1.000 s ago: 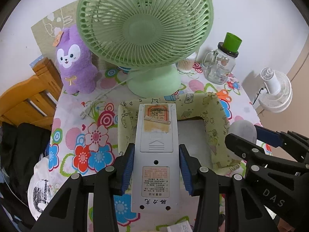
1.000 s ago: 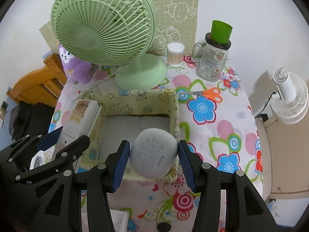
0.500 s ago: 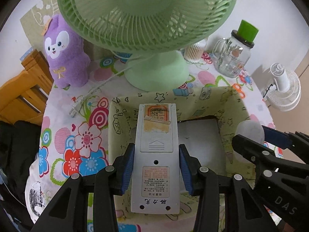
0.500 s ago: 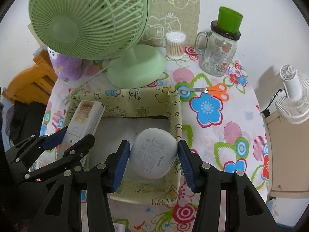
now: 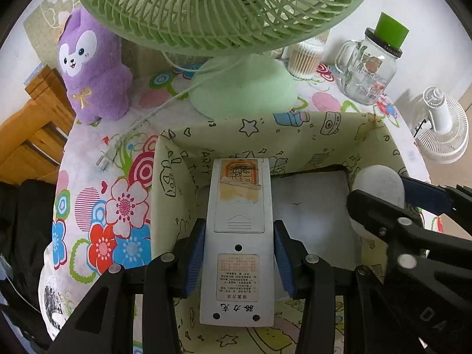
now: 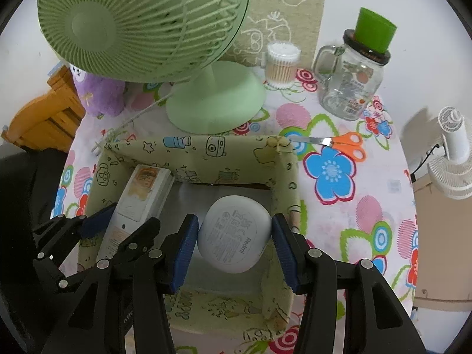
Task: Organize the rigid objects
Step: 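Open the left tool releasing the device while the right tool releases the round case in the box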
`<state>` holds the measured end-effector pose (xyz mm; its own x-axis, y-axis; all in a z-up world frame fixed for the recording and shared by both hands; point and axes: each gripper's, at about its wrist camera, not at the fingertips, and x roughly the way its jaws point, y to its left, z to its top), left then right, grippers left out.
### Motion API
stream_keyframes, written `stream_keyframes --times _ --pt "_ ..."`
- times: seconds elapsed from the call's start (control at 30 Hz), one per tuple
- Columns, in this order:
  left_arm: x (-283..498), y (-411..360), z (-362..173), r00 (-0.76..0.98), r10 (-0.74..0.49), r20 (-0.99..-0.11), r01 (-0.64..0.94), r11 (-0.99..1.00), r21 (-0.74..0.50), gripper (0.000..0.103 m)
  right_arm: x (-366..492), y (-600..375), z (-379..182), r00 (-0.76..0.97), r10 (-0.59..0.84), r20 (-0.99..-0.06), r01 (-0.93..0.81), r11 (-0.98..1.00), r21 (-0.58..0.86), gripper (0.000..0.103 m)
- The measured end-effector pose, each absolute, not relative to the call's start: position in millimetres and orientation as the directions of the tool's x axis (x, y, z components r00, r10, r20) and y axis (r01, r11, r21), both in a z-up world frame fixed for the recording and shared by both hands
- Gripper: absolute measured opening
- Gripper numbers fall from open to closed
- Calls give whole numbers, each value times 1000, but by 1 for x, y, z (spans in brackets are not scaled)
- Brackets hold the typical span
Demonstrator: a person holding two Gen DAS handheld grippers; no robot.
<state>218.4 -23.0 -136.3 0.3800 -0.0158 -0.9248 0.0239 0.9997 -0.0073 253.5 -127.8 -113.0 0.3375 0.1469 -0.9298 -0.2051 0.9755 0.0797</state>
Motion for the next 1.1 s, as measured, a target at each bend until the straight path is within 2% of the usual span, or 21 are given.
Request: stream_keyframes --times 0.1,0.17,0.23,0.43,0.7,0.83,1.07,1.1 --pt "219 -24 -136 393 -10 -919 23 1000 -1 46 257 -126 -119 333 145 -932 -202 976 80 55" --pt "220 -24 -134 400 -2 -917 17 1000 5 53 260 -124 -122 334 141 -932 -200 977 76 55" --pt "222 -24 -132 401 -14 -916 16 1000 -9 65 263 -121 -125 340 130 -931 -195 979 66 55" --pt "222 -35 -129 396 -10 -918 39 999 6 84 269 -119 -133 354 109 -929 -174 983 49 55" --pt "225 -33 -127 375 -20 -927 18 1000 -14 86 275 -119 -135 367 127 -922 -135 987 82 57" --pt "224 -32 -123 377 -13 -926 11 1000 -10 89 273 -118 -133 355 146 -923 -145 984 100 69" --pt "214 -31 -108 393 10 -919 20 1000 19 92 260 -118 -121 352 154 -923 -132 985 114 77" --pt "212 -32 -106 398 17 -917 22 999 28 94 257 -119 -118 358 147 -922 -127 986 108 80"
